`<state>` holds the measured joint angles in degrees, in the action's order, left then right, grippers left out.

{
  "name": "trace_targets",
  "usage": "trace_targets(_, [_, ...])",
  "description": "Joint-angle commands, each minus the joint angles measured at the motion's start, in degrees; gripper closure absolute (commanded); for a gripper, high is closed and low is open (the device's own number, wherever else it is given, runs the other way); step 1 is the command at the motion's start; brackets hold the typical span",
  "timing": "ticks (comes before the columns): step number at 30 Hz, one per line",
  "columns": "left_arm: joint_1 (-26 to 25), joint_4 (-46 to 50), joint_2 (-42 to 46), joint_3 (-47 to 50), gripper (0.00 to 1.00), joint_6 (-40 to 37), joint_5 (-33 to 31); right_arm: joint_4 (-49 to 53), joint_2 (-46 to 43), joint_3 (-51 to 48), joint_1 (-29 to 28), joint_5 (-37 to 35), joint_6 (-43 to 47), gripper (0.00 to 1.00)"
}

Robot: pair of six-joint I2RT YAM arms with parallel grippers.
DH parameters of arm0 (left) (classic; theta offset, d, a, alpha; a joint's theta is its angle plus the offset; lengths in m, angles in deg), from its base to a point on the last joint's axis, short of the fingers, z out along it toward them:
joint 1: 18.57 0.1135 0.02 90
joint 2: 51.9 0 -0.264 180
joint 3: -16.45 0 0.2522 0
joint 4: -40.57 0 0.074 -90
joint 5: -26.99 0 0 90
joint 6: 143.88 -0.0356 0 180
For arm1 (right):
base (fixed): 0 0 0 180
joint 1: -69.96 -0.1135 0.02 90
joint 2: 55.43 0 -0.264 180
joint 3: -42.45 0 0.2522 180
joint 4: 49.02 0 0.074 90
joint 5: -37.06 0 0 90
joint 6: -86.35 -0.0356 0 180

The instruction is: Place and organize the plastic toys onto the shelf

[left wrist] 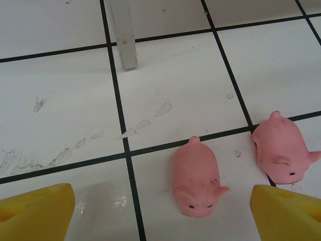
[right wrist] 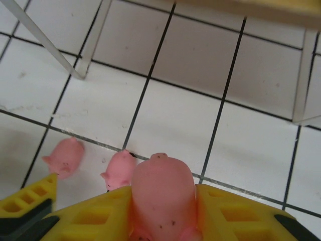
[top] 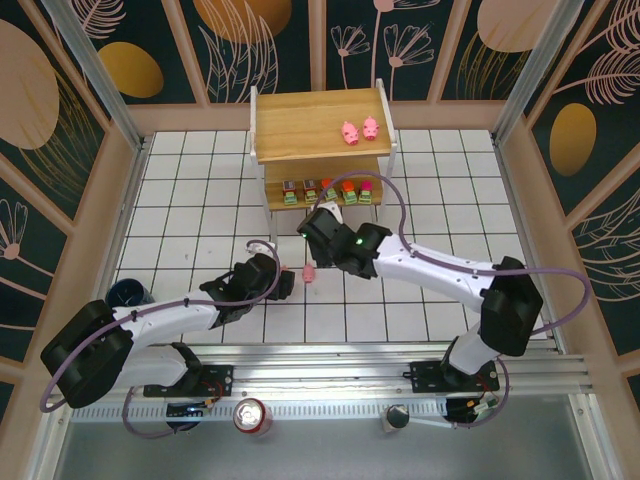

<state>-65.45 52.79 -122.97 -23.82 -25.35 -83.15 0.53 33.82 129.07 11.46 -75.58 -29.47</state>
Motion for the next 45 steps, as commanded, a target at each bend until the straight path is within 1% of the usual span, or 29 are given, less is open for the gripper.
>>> trace_targets(1, [0.3,-1.5,0.6,-0.4,0.1,-1.5,-0.7,4.6,-2.0,3.8,-0.5,-3.5,0.1,0.66])
trace_targets(7, [0.3,-1.4,1.5,-0.7,0.1,-2.8,-0.9,7.1,-3.0,9.1,-0.8,-4.5,0.9,0.66])
trace_targets(15, [0.3,-2.0,2.0,-0.7,0.09,-5.0,-0.4,11.1,-2.0,17.3,-1.3,-6.9,1.9,0.66])
trace_targets(19, [0.4,-3.6,4.0,0.3,0.09,-5.7,0.0,11.6,-1.8,20.6,-1.4,-7.7,2.8,0.66])
trace_targets(25, [0.3,-5.5,8.1,2.5,0.09,-7.0,0.6,13.4,-0.1,29.2,-1.2,-9.5,5.3,0.65])
trace_targets(30, [0.3,-6.7,11.1,4.3,0.08,-7.2,0.9,15.7,3.6,39.1,-0.6,-11.0,8.3,0.65])
trace_targets(33, [0.3,-7.2,12.8,5.3,0.08,-7.3,1.1,17.0,6.3,45.1,0.5,-11.1,9.7,0.65])
trace_targets(36, [0.3,-7.9,14.3,6.2,0.08,-7.3,1.3,17.2,8.3,49.1,2.5,-9.4,10.6,0.65])
trace_targets(45, [0.4,-8.7,15.6,7.2,0.08,-7.3,1.4,18.7,14.4,57.2,8.4,-5.7,12.6,0.65])
